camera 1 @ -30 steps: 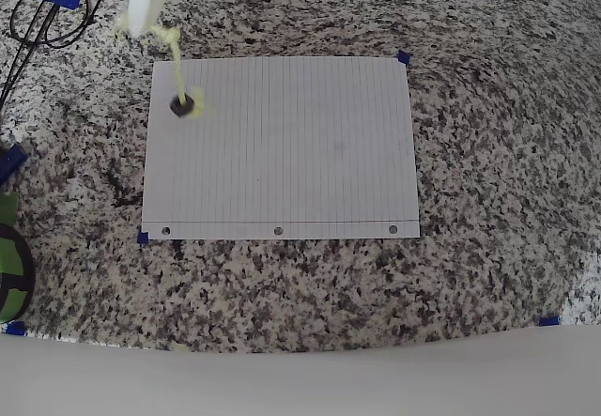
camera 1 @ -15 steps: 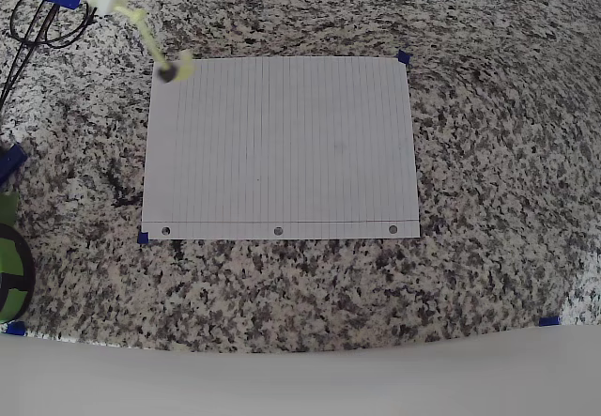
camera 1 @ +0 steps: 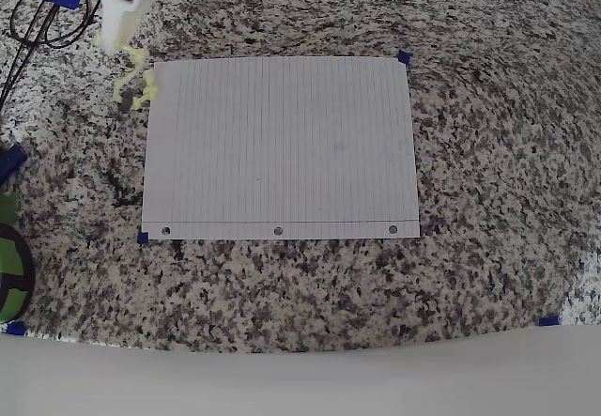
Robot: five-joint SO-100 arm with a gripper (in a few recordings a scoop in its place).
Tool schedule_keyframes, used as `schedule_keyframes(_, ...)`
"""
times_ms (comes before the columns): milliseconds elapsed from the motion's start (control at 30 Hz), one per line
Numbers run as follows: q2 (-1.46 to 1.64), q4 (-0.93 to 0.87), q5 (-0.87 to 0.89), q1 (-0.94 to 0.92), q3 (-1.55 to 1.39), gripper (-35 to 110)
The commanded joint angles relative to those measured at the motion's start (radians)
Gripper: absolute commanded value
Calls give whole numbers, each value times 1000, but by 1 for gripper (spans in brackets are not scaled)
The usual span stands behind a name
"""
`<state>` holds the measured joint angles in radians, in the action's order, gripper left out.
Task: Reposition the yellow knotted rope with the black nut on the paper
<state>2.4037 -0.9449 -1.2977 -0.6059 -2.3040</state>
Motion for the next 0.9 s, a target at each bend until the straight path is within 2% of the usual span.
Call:
schedule_keyframes(0, 110, -8, 29, 107, -21, 0)
schedule_keyframes(367, 428, -25, 141, 494, -376, 0)
schedule_keyframes(800, 552, 46, 163, 623, -525, 0)
schedule_keyframes(867, 571, 49, 164, 638, -545, 6)
